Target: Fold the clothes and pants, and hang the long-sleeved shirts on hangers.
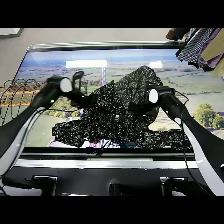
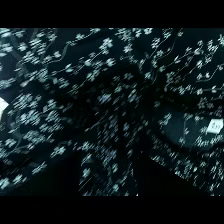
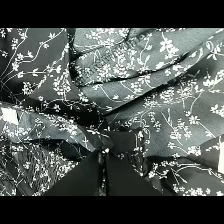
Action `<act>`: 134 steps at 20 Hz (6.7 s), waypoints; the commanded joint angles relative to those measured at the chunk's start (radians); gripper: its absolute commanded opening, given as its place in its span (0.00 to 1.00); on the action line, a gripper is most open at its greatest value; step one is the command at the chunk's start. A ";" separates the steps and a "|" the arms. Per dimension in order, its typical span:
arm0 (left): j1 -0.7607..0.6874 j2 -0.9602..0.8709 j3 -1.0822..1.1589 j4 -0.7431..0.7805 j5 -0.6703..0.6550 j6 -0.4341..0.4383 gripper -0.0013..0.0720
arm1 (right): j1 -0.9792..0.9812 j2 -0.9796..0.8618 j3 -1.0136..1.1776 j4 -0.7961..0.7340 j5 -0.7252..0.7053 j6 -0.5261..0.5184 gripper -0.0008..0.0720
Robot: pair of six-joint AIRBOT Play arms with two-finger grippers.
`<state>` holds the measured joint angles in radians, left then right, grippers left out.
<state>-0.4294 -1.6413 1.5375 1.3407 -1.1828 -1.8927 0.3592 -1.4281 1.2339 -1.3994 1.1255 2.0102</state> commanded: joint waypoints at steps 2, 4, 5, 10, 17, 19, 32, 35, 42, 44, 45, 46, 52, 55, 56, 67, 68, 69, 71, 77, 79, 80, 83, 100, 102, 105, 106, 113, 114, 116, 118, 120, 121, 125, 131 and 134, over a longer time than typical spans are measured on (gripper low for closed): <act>-0.035 -0.140 0.132 -0.007 -0.010 -0.056 0.53 | 0.001 0.003 0.000 -0.001 -0.002 -0.014 0.06; -0.035 -0.171 0.147 -0.010 -0.063 -0.057 0.53 | 0.001 0.003 0.000 0.000 -0.007 -0.014 0.06; -0.035 -0.181 0.148 -0.010 -0.092 -0.056 0.53 | 0.001 0.005 0.000 -0.001 -0.008 -0.014 0.06; -0.035 -0.229 0.150 -0.042 -0.082 -0.056 0.51 | 0.001 0.007 0.000 0.000 -0.014 -0.016 0.06; -0.012 -0.174 0.256 -0.006 -0.112 -0.023 0.04 | 0.000 0.116 0.083 -0.127 0.078 -0.017 0.06; -0.008 -0.100 0.338 0.066 -0.139 -0.023 0.04 | 0.000 0.161 0.180 -0.178 0.133 -0.040 0.06; -0.146 0.289 0.196 0.164 -0.257 -0.186 0.04 | 0.156 0.292 0.389 -0.250 0.406 -0.051 0.06; -0.211 0.291 -0.016 0.163 -0.124 -0.268 0.04 | 0.272 0.305 0.193 -0.407 0.318 0.103 0.06; -0.201 0.288 -0.244 0.090 0.036 -0.330 0.05 | 0.284 0.301 -0.075 -0.405 0.108 0.299 0.06; -0.186 0.289 -0.235 0.083 0.040 -0.328 0.28 | 0.284 0.301 -0.075 -0.395 0.103 0.309 0.06; -0.172 0.291 -0.229 0.066 0.040 -0.303 0.62 | 0.284 0.301 -0.075 -0.392 0.105 0.309 0.06; -0.149 0.296 -0.220 0.038 0.035 -0.262 0.79 | 0.284 0.302 -0.075 -0.391 0.107 0.305 0.06; 0.209 0.435 -0.185 0.053 -0.166 0.048 0.79 | 0.284 0.304 -0.074 -0.375 0.114 0.304 0.06; 0.425 0.492 -0.185 0.178 -0.321 0.251 0.79 | 0.284 0.304 -0.074 -0.371 0.114 0.301 0.06; 0.489 0.495 -0.185 0.190 -0.401 0.300 0.79 | 0.284 0.304 -0.074 -0.371 0.113 0.301 0.06; 1.093 0.480 -0.359 0.042 -0.018 0.532 0.86 | 0.284 0.304 -0.074 -0.375 0.113 0.248 0.06; 1.153 0.469 -0.380 -0.012 0.006 0.591 0.86 | 0.284 0.304 -0.074 -0.375 0.112 0.248 0.06; 1.202 0.453 -0.401 -0.056 0.025 0.652 0.86 | 0.284 0.304 -0.074 -0.375 0.106 0.248 0.06; 1.252 0.418 -0.447 -0.095 0.058 0.739 0.86 | 0.284 0.304 -0.074 -0.375 0.100 0.248 0.06; 1.244 0.302 -0.500 -0.097 0.156 0.842 0.86 | 0.284 0.304 -0.074 -0.374 0.105 0.248 0.06; 1.236 0.273 -0.500 -0.099 0.156 0.879 0.86 | 0.284 0.304 -0.074 -0.375 0.105 0.248 0.06; 1.231 0.257 -0.500 -0.100 0.156 0.884 0.86 | 0.284 0.304 -0.074 -0.375 0.105 0.248 0.06; 1.210 0.205 -0.504 -0.100 0.152 0.883 0.83 | 0.284 0.304 -0.074 -0.375 0.105 0.249 0.06; 1.126 0.134 -0.510 -0.031 0.136 0.883 0.05 | 0.284 0.304 -0.074 -0.374 0.095 0.256 0.06; 1.126 0.134 -0.510 -0.031 0.135 0.883 0.04 | 0.284 0.304 -0.074 -0.374 0.103 0.256 0.06; 1.125 0.143 -0.497 -0.032 0.113 0.883 0.04 | 0.284 0.304 -0.074 -0.377 0.101 0.256 0.06; 1.125 0.150 -0.484 -0.033 0.102 0.883 0.04 | 0.284 0.304 -0.074 -0.377 0.102 0.256 0.06; 1.065 0.266 -0.316 -0.085 0.091 0.879 0.04 | 0.284 0.304 -0.074 -0.376 0.108 0.256 0.06; 1.047 0.282 -0.285 -0.085 0.091 0.878 0.04 | 0.284 0.304 -0.074 -0.376 0.111 0.256 0.06; 1.007 0.312 -0.222 -0.085 0.090 0.840 0.04 | 0.284 0.304 -0.074 -0.377 0.114 0.256 0.06; 0.954 0.350 -0.172 -0.087 0.084 0.807 0.04 | 0.284 0.304 -0.074 -0.378 0.114 0.256 0.06; 0.869 0.407 -0.158 -0.088 0.039 0.808 0.04 | 0.284 0.304 -0.074 -0.389 0.114 0.256 0.06; 0.817 0.446 -0.175 -0.088 -0.003 0.811 0.04 | 0.284 0.304 -0.074 -0.395 0.117 0.256 0.06; 0.587 0.658 -0.423 -0.039 -0.087 0.882 0.04 | 0.284 0.304 -0.074 -0.431 0.131 0.283 0.06; 0.226 0.866 -0.689 -0.050 -0.175 0.834 0.04 | 0.284 0.304 -0.074 -0.491 0.137 0.355 0.06; 0.082 0.910 -0.728 -0.048 -0.230 0.928 0.04 | 0.284 0.304 -0.074 -0.509 0.166 0.369 0.06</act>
<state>-0.2050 -0.7883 0.8696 1.2922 -1.3518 -1.0302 0.6422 -1.1244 1.1603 -1.8820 1.2686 2.3596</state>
